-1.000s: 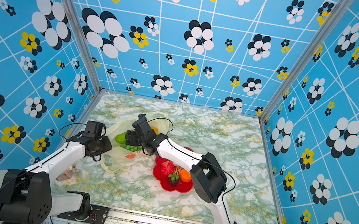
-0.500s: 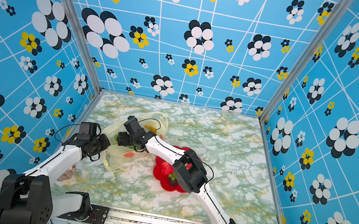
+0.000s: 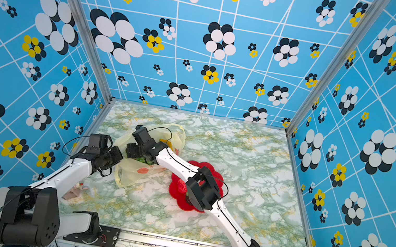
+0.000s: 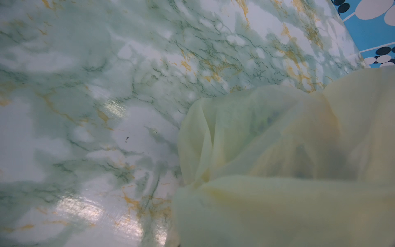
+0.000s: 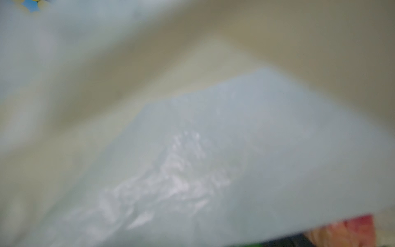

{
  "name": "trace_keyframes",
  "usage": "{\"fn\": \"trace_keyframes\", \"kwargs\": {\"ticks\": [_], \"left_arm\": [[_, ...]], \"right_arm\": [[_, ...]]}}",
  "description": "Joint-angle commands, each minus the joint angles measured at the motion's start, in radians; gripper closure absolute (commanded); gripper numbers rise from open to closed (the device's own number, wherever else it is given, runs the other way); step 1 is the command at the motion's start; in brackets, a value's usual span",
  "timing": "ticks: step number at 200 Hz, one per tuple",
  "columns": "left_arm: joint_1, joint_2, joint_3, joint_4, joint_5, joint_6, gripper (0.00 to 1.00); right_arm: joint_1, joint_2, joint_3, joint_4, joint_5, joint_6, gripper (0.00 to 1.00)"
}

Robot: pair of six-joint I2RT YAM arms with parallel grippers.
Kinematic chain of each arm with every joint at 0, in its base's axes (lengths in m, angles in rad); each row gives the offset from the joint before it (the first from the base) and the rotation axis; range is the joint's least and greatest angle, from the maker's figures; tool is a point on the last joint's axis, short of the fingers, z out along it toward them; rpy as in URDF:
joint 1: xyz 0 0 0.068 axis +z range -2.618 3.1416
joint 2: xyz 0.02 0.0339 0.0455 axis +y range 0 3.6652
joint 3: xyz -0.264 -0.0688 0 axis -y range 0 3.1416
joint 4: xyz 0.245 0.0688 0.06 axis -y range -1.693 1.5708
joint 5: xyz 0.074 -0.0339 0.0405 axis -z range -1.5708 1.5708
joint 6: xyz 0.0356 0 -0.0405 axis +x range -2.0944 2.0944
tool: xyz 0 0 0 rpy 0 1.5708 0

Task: Take fruits out of the plastic bag
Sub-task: Pick up the fruit from the plastic bag.

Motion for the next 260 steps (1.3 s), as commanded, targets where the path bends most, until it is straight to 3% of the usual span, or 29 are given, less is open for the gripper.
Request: {"fn": "trace_keyframes", "kwargs": {"ticks": [1, 43, 81, 124, 175, 226, 260], "left_arm": [[0.01, -0.021, -0.024, 0.01, 0.008, -0.001, 0.95], [0.012, -0.03, -0.037, 0.019, 0.005, -0.003, 0.97], [0.011, -0.032, -0.041, 0.025, 0.006, -0.005, 0.97], [0.01, -0.003, -0.041, 0.041, 0.018, -0.003, 0.98], [0.008, 0.041, -0.053, 0.136, 0.072, -0.028, 1.0], [-0.007, 0.089, -0.056, 0.196, 0.096, -0.037, 1.0], [-0.01, 0.107, -0.066, 0.221, 0.086, -0.037, 1.0]], "right_arm": [[0.002, 0.053, 0.061, -0.058, 0.019, -0.045, 0.27], [0.004, 0.161, 0.227, -0.137, 0.028, -0.057, 0.22], [0.004, 0.182, 0.249, -0.143, 0.034, -0.063, 0.19], [0.005, 0.147, 0.264, -0.193, 0.027, -0.063, 0.37], [0.004, -0.064, 0.008, -0.095, 0.042, -0.055, 0.39], [0.003, -0.155, -0.105, -0.044, 0.038, -0.045, 0.39], [0.003, -0.258, -0.267, 0.042, 0.042, -0.03, 0.39]]}}
